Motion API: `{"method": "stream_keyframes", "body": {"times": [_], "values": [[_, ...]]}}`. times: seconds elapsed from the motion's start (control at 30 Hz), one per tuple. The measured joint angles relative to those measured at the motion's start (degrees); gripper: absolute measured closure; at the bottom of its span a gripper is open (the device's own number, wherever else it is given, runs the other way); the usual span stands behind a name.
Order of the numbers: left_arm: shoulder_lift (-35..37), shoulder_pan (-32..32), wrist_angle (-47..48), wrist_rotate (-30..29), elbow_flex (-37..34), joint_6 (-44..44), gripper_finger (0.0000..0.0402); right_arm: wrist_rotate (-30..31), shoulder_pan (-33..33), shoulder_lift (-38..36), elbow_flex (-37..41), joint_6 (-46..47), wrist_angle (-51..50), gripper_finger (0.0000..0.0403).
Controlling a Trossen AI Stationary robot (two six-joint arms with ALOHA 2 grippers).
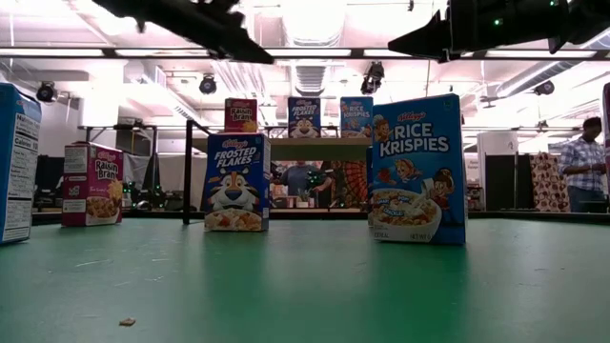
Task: Stack cereal on shelf
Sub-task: Adjust the cereal boxes on the shelf
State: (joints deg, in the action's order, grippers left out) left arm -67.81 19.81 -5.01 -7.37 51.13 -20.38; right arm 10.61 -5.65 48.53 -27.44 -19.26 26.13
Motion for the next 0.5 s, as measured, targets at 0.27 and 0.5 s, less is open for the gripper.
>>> {"method": "stream_keyframes", "body": {"times": [0.27,0.5], "values": [[12.2,-0.28,-5.59,0.67,-12.17,0.82,0.0401,0.0,0.0,-0.02,0.0,3.55,0.39,0.039],[17.8,-0.26,-7.0,0.65,-17.01,1.0,0.0401,1.45,0.0,-0.02,-0.49,14.86,2.56,0.039]]}}
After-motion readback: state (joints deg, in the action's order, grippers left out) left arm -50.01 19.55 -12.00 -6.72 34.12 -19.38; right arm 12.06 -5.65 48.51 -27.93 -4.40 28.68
